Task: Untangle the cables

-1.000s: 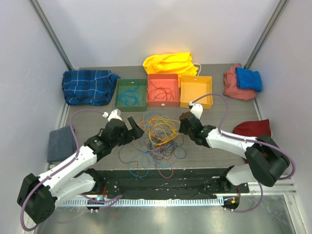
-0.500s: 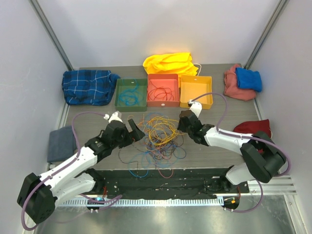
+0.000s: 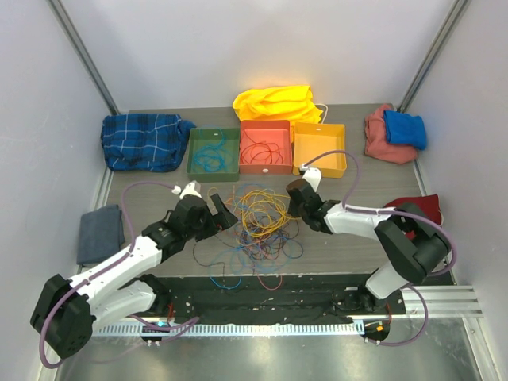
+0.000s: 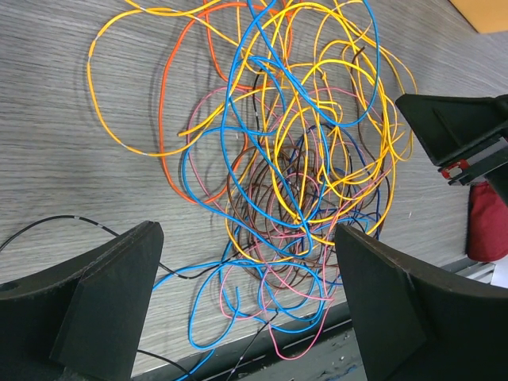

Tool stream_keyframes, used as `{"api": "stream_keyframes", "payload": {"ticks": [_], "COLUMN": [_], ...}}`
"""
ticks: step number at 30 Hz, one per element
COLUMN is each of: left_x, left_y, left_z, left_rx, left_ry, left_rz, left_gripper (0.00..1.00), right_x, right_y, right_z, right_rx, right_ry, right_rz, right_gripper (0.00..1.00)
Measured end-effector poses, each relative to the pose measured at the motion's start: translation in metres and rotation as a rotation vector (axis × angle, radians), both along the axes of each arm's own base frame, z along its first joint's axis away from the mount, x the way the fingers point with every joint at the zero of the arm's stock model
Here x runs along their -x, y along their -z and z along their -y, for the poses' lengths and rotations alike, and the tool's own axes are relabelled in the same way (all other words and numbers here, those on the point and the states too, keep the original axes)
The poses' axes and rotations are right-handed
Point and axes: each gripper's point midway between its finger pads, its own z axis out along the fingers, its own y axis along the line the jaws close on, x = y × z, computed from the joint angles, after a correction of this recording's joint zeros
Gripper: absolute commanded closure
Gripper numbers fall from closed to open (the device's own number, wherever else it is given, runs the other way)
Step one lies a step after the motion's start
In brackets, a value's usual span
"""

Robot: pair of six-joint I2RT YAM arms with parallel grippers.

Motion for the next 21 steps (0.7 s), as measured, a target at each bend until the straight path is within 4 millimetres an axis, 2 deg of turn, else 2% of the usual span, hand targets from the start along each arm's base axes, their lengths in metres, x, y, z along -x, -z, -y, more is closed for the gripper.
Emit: {"api": "stream_keyframes", "payload": {"ticks": [2,5,7,9,11,13,16,19,21], "left_x": [0.000,0.000,0.000,0.000,0.000,0.001,0.001,0.001,0.001], "left_y": [0.000,0.000,0.001,0.001,0.001,0.001,0.000,-0.001,-0.001], "left_z": [0.000,0.000,0.000,0.000,0.001,0.001,0.003,0.005,0.007], "left_rx": [0.001,0.000,-0.001,-0.001,0.002,0.004,0.010,0.027,0.034], "left_ry": [0.000,0.000,0.000,0.001,0.004,0.006,0.009,0.009,0.012], "left_rz": [0.000,0.000,-0.002,-0.003,-0.005,-0.006,-0.008,-0.011,-0.014], "left_gripper": [0.05,0.06,0.06,0.06,0.06,0.06,0.06,0.07,0.07], "right_x": [0.001,-0.002,-0.004,-0.007,-0.014,-0.023,-0.029,-0.019,-0.004], "right_y": [0.002,-0.004,-0.014,-0.034,-0.073,-0.133,-0.245,-0.359,-0.416], "right_z": [0.000,0.000,-0.001,-0.001,-0.002,-0.005,-0.003,0.011,0.025], "right_rx": [0.004,0.011,0.004,-0.003,-0.022,-0.066,-0.152,-0.250,-0.299], "right_ry": [-0.004,-0.011,-0.013,-0.018,-0.022,-0.025,-0.019,-0.002,0.010], "right_rz": [-0.005,0.011,0.033,0.065,0.129,0.237,0.435,0.637,0.736], "right_gripper": [0.97,0.99,0.99,0.99,0.99,0.99,0.99,0.99,0.99]}}
